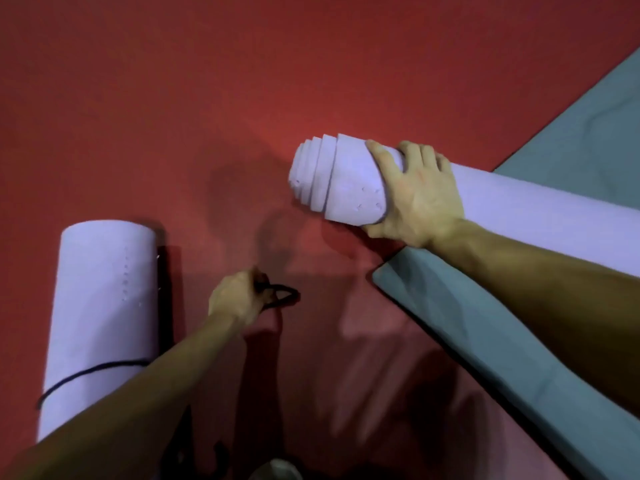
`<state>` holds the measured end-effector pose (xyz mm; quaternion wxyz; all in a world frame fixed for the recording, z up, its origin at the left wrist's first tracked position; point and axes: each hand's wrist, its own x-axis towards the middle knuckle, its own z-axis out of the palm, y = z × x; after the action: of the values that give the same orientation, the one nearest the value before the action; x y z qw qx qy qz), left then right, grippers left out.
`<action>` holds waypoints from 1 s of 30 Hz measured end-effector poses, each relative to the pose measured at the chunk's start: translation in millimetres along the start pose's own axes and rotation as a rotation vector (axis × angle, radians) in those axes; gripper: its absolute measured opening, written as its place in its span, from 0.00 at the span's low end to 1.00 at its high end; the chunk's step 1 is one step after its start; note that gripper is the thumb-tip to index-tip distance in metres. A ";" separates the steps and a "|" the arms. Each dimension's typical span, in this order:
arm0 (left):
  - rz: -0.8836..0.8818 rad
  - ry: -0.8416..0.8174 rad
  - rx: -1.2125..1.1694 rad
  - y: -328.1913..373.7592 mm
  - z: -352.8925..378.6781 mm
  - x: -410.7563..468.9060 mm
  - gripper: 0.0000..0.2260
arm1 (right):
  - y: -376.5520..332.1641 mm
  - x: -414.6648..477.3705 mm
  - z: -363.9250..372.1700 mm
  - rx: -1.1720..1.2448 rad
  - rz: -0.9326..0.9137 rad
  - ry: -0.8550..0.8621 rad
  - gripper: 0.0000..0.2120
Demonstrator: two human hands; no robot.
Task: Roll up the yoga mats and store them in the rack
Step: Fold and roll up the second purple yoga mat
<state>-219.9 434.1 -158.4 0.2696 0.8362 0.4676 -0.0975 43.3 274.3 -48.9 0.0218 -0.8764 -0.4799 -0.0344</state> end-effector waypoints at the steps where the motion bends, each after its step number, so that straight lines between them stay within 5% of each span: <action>1: 0.010 -0.001 -0.101 11.9 -6.0 -3.2 0.12 | 9.2 0.1 -18.1 0.026 0.018 0.036 0.60; 5: 0.286 0.026 -0.696 109.8 -66.9 -15.3 0.14 | 50.1 -10.4 -99.1 0.155 0.092 0.208 0.60; 9: 0.572 -0.020 -0.968 256.7 -172.1 -52.5 0.07 | 96.6 -33.0 -178.3 0.313 0.172 0.384 0.58; 18: 1.097 -0.026 -1.007 469.9 -243.0 -195.5 0.10 | 186.8 -125.7 -313.3 0.749 0.276 0.767 0.57; 24: 1.181 -0.005 -0.732 521.8 -214.3 -252.2 0.36 | 230.0 -192.9 -323.7 0.912 0.286 0.737 0.62; 30: 1.260 0.077 -0.608 564.1 -199.1 -251.7 0.31 | 273.7 -197.7 -354.2 0.989 0.197 0.866 0.46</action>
<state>96.3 123.0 315.3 0.4798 0.8384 -0.0906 0.2423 153.8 -64.3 286.6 0.6153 -0.7098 -0.3047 -0.1572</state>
